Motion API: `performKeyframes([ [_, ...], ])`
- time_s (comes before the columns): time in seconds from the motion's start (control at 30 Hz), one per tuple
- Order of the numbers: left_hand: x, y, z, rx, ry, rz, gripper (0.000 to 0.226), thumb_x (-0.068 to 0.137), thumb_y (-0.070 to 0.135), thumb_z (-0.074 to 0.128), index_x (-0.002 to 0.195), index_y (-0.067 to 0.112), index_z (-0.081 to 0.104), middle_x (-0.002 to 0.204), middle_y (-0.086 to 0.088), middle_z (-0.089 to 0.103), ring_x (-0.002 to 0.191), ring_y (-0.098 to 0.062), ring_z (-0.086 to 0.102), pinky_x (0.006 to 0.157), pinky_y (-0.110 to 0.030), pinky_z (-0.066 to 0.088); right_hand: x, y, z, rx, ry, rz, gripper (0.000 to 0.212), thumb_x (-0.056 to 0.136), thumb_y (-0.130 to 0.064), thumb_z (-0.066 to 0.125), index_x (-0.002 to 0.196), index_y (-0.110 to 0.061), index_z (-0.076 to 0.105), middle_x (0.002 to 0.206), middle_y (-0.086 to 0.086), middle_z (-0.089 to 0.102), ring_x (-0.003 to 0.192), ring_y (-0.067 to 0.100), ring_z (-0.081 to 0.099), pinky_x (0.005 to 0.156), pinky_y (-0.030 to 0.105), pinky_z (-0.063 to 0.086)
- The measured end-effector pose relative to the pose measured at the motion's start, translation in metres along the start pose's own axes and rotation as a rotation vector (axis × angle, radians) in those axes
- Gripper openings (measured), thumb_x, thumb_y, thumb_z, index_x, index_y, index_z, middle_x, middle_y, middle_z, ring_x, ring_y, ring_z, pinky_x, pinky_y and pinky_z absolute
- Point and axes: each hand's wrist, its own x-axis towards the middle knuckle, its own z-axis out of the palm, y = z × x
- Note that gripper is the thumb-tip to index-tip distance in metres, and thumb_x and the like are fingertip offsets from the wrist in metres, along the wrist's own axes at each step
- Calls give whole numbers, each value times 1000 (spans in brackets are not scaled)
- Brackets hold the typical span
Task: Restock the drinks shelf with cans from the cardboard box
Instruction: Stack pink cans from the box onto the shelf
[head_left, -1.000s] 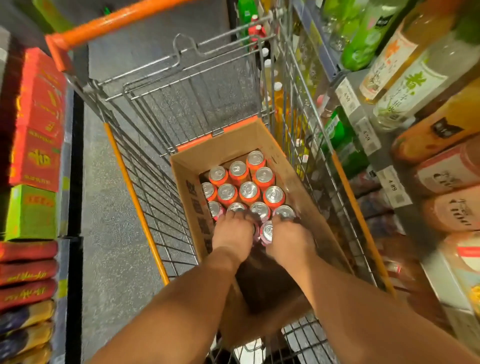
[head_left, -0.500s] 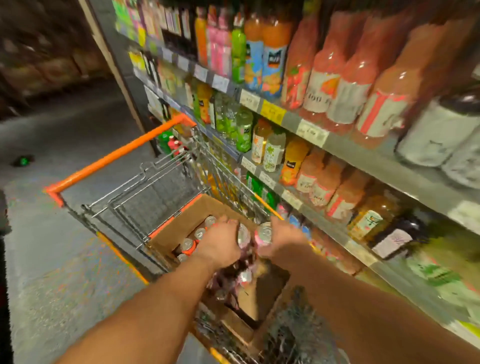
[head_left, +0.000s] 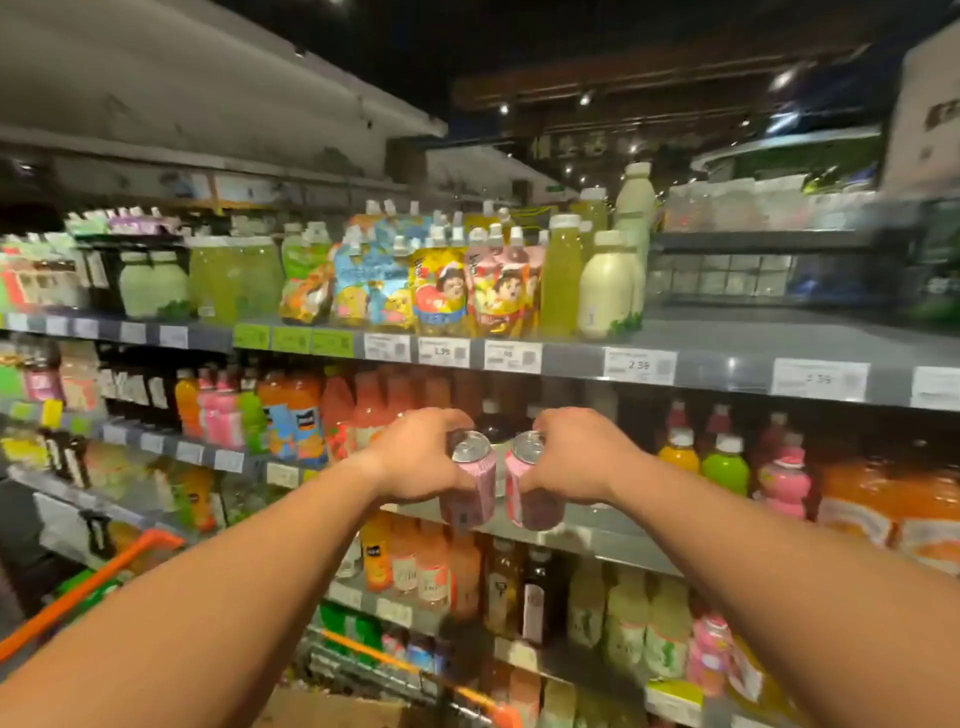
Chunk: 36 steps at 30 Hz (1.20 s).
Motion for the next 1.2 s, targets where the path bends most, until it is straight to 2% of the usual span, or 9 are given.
performKeyframes([
  [0.17, 36, 106, -47, -65, 60, 168, 75, 73, 24, 84, 142, 15, 55, 138, 0, 62, 120, -13, 60, 102, -26, 49, -44, 56, -112, 34, 148, 88, 29, 76, -47, 69, 77, -20, 56, 95, 9, 64, 94, 31, 60, 65, 30, 39],
  [0.37, 68, 237, -75, -178, 203, 335, 91, 56, 44, 81, 140, 19, 58, 136, 5, 63, 119, -14, 62, 106, -33, 49, -98, 118, -210, -24, 299, 200, 54, 76, -49, 70, 111, -8, 67, 108, 10, 66, 103, 28, 60, 83, 35, 52],
  [0.47, 79, 291, -68, -233, 207, 383, 73, 70, 29, 86, 137, 15, 61, 122, 7, 65, 110, -12, 62, 95, -21, 48, -122, 150, -238, -22, 334, 243, 58, 75, -47, 72, 117, -6, 66, 103, 10, 68, 97, 26, 62, 84, 39, 55],
  [0.67, 100, 352, -35, -189, 158, 402, 75, 66, 33, 84, 136, 16, 62, 129, 0, 67, 104, -11, 61, 90, -22, 49, -149, 210, -261, 19, 360, 367, 30, 72, -38, 74, 72, -11, 62, 71, 5, 57, 66, 20, 54, 52, 28, 41],
  [0.73, 108, 363, -25, -223, 149, 390, 76, 68, 27, 84, 139, 13, 59, 133, -2, 64, 107, -13, 59, 94, -24, 50, -151, 227, -264, 29, 367, 398, 30, 71, -36, 74, 79, -8, 68, 77, 7, 63, 67, 19, 57, 52, 27, 44],
  [0.8, 116, 374, -18, -223, 130, 379, 78, 66, 28, 84, 139, 13, 58, 132, -2, 64, 109, -16, 61, 96, -27, 51, -146, 244, -265, 44, 381, 411, 43, 73, -33, 73, 104, -4, 71, 101, 13, 70, 87, 25, 65, 69, 33, 56],
  [0.9, 135, 386, -10, -202, 104, 363, 90, 56, 39, 78, 139, 13, 57, 132, -3, 64, 112, -19, 62, 98, -32, 53, -131, 268, -263, 70, 432, 442, 57, 77, -34, 71, 123, -3, 63, 120, 15, 66, 104, 29, 64, 88, 42, 56],
  [1.07, 186, 400, 11, -210, 97, 344, 85, 54, 40, 75, 134, 16, 61, 128, -1, 66, 109, -21, 64, 95, -36, 55, -90, 308, -255, 81, 429, 456, 56, 81, -35, 68, 128, -8, 55, 120, 11, 63, 100, 26, 63, 85, 37, 57],
  [1.2, 235, 410, 25, -158, 55, 347, 52, 64, 30, 79, 112, 13, 70, 110, -4, 72, 97, -23, 67, 88, -43, 58, -49, 339, -255, 57, 377, 497, 53, 79, -34, 71, 125, -10, 58, 110, 7, 64, 88, 21, 61, 76, 31, 56],
])
